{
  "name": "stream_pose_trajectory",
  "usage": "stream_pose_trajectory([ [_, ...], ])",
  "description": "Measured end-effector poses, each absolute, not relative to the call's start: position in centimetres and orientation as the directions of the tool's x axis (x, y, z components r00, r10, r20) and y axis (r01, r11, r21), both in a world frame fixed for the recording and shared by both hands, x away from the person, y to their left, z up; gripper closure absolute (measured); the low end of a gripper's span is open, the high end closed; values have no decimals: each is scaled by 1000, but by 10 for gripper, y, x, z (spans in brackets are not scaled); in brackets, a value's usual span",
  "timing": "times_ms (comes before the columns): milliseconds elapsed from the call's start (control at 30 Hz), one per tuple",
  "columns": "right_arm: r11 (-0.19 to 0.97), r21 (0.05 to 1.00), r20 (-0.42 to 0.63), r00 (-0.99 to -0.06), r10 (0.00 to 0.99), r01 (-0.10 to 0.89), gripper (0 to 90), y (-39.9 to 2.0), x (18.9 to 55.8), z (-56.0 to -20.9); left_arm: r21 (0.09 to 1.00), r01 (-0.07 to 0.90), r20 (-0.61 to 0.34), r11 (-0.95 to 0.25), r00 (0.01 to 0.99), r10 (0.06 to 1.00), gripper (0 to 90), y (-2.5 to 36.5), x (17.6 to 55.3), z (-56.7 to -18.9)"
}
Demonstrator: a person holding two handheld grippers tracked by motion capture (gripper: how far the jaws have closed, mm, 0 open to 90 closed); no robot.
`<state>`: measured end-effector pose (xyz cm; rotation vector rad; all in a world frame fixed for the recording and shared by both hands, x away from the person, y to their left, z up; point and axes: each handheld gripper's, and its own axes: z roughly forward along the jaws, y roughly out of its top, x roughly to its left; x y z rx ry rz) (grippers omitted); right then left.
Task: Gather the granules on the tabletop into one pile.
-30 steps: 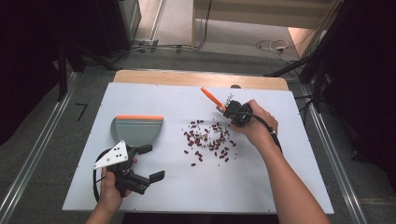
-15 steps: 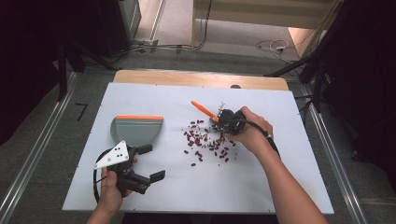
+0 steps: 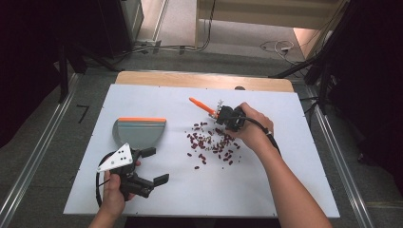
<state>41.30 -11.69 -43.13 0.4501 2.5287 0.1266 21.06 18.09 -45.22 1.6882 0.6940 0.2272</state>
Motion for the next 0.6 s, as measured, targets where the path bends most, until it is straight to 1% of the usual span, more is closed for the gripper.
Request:
stream_pose_trajectory([
  [67, 946, 158, -547, -773, 322, 282, 688, -110, 417, -436, 945, 318, -221, -81, 799, 559, 4, 182, 211, -452],
  [233, 962, 103, -548, -792, 268, 254, 688, -97, 414, -445, 944, 319, -223, -79, 799, 558, 4, 182, 210, -452],
  [333, 966, 98, -529, -810, 253, 238, 688, -97, 407, -444, 944, 319, -222, -80, 799, 559, 4, 182, 211, -452],
  [433, 973, 111, -488, -841, 232, 204, 688, -101, 399, -443, 945, 319, -223, -78, 798, 559, 4, 182, 211, -452],
  [600, 983, 105, -462, -868, 183, 151, 688, -109, 384, -441, 944, 320, -225, -75, 797, 560, 4, 181, 211, -452],
])
